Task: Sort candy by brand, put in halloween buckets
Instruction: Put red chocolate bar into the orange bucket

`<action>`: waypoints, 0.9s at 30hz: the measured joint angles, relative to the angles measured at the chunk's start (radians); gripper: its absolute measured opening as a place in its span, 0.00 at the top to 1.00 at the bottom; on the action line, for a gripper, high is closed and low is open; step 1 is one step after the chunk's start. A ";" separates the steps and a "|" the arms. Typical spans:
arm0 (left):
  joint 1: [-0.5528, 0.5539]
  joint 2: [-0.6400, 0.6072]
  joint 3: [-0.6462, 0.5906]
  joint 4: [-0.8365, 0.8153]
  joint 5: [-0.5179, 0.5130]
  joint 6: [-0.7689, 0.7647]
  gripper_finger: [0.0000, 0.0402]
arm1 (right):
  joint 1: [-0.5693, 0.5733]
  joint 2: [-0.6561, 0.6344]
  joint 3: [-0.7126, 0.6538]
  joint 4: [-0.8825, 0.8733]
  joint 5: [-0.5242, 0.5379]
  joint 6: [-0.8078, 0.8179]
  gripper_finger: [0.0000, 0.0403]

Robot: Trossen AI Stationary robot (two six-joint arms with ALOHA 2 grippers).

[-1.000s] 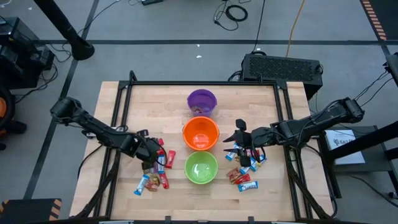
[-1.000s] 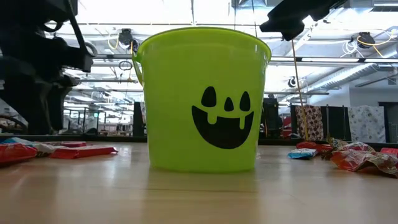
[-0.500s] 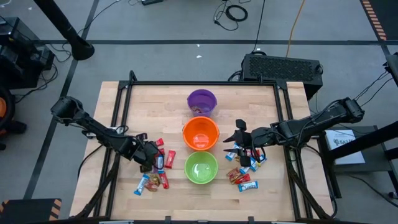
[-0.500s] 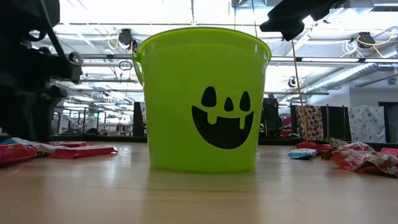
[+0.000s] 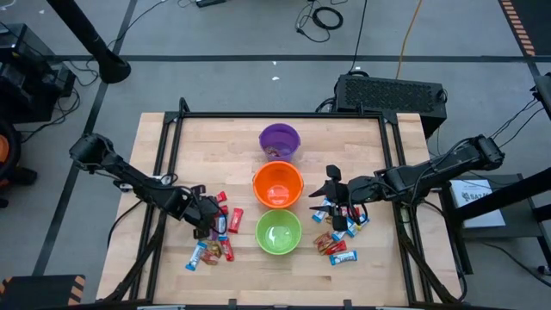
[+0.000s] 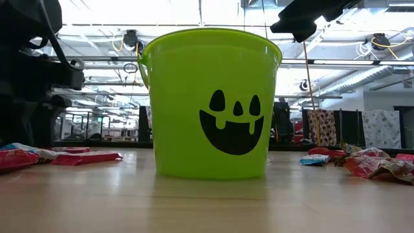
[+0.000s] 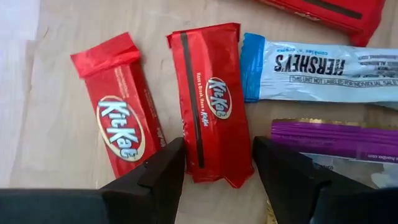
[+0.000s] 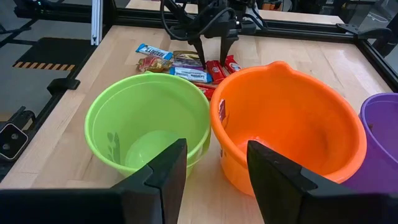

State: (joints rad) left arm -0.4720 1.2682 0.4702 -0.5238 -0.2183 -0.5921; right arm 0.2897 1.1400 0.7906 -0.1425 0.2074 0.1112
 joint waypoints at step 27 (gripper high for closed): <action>0.088 -0.038 0.008 0.028 0.004 0.075 0.67 | 0.000 0.000 0.000 0.002 0.000 0.000 0.60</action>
State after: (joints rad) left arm -0.3841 1.2306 0.4787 -0.4953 -0.2141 -0.5171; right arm 0.2897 1.1400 0.7906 -0.1410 0.2077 0.1112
